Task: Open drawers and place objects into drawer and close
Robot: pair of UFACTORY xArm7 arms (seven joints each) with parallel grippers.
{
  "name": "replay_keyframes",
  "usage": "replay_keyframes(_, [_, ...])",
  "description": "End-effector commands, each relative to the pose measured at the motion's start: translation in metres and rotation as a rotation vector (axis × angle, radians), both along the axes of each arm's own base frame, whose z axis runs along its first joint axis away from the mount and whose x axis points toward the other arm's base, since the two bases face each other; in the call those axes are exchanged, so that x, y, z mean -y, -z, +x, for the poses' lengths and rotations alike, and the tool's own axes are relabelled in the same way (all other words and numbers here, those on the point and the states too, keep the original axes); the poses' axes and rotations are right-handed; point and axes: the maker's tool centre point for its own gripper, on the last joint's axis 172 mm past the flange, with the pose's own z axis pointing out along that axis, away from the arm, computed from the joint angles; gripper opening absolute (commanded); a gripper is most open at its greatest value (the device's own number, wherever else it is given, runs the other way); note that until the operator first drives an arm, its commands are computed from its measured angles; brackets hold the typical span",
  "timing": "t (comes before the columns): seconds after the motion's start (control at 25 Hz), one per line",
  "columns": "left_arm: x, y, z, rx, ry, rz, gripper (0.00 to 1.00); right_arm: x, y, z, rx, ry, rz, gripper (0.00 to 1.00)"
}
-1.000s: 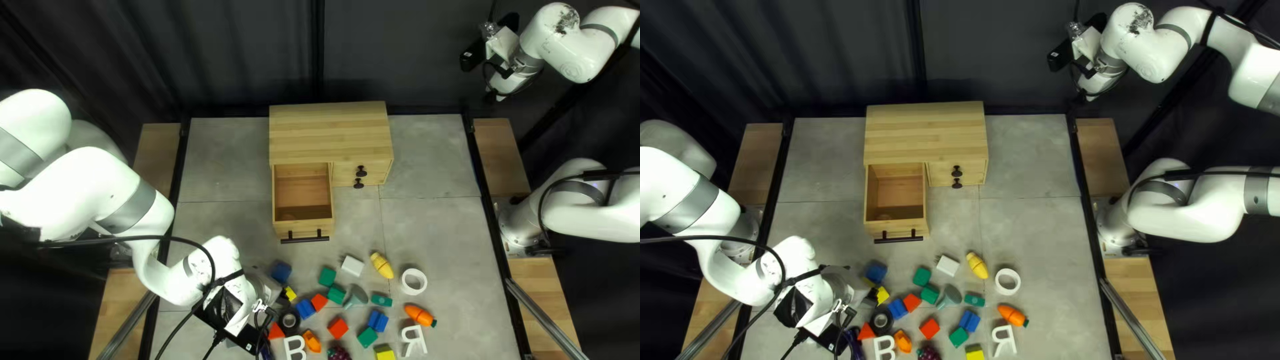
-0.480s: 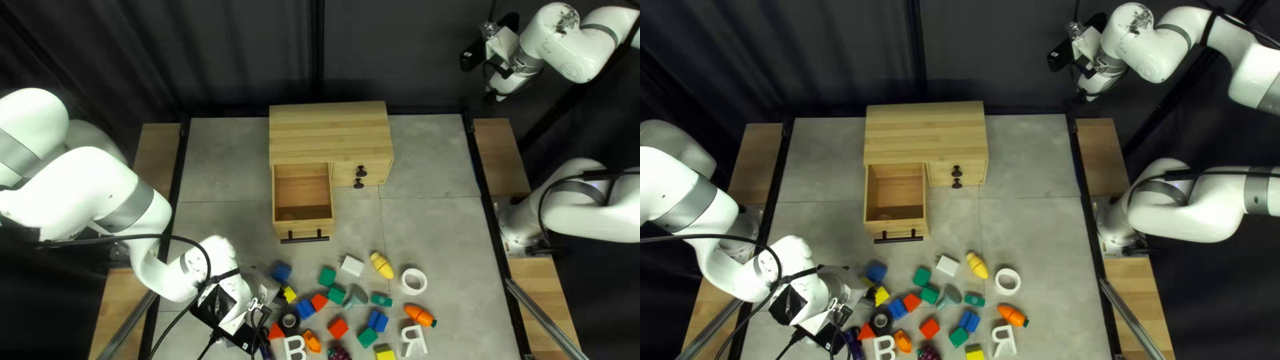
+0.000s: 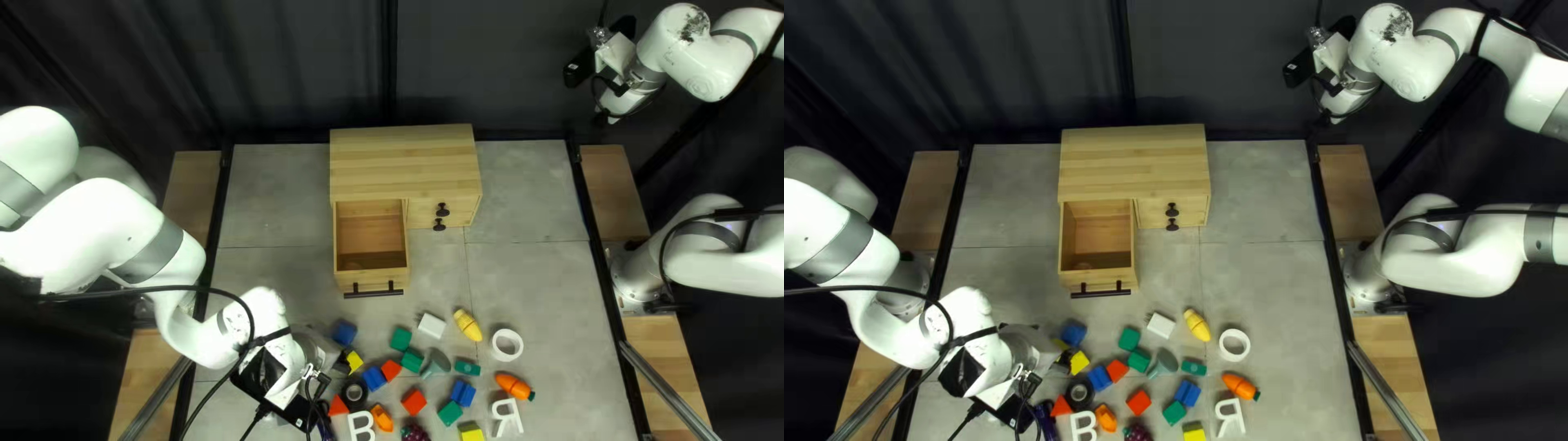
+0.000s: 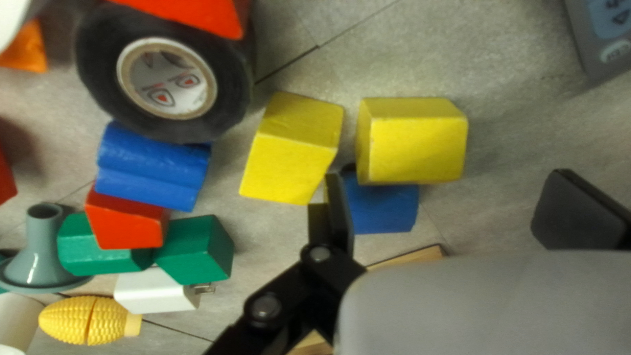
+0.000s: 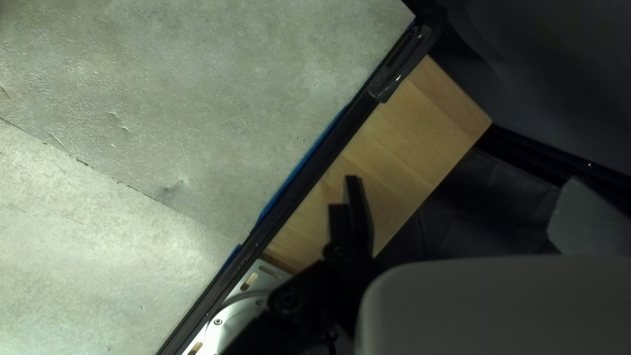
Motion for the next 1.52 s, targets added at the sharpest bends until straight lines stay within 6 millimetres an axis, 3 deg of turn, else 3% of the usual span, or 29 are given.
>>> replay_keyframes(0.04, [0.0, -0.0003, -0.0004, 0.001, -0.002, 0.002, 0.92, 0.0, 0.0, 0.0, 0.0, 0.0, 0.0, 1.0])
replay_keyframes(0.52, [0.0023, 0.0034, -0.0036, 0.004, -0.003, -0.005, 1.0, 0.0, 0.0, 0.0, 0.0, 0.0, 0.0, 1.0])
replay_keyframes(1.2, [0.002, 0.0058, -0.003, 0.006, 0.001, -0.018, 1.0, 0.0, 0.0, 0.0, 0.0, 0.0, 0.0, 1.0])
replay_keyframes(1.24, [0.0018, 0.0055, -0.0035, 0.005, 0.0, -0.018, 0.97, 0.0, 0.0, 0.0, 0.0, 0.0, 0.0, 1.0])
replay_keyframes(1.28, [0.0016, 0.0052, -0.0037, 0.006, 0.0, -0.018, 0.81, 0.0, 0.0, 0.0, 0.0, 0.0, 0.0, 1.0])
replay_keyframes(1.32, [0.0013, 0.0049, -0.0039, 0.006, -0.001, -0.016, 0.05, 0.0, 0.0, 0.0, 0.0, 0.0, 0.0, 1.0])
replay_keyframes(1.52, [0.0018, 0.0057, -0.0059, 0.005, 0.0, -0.016, 0.0, 0.0, 0.0, 0.0, 0.0, 0.0, 0.0, 1.0])
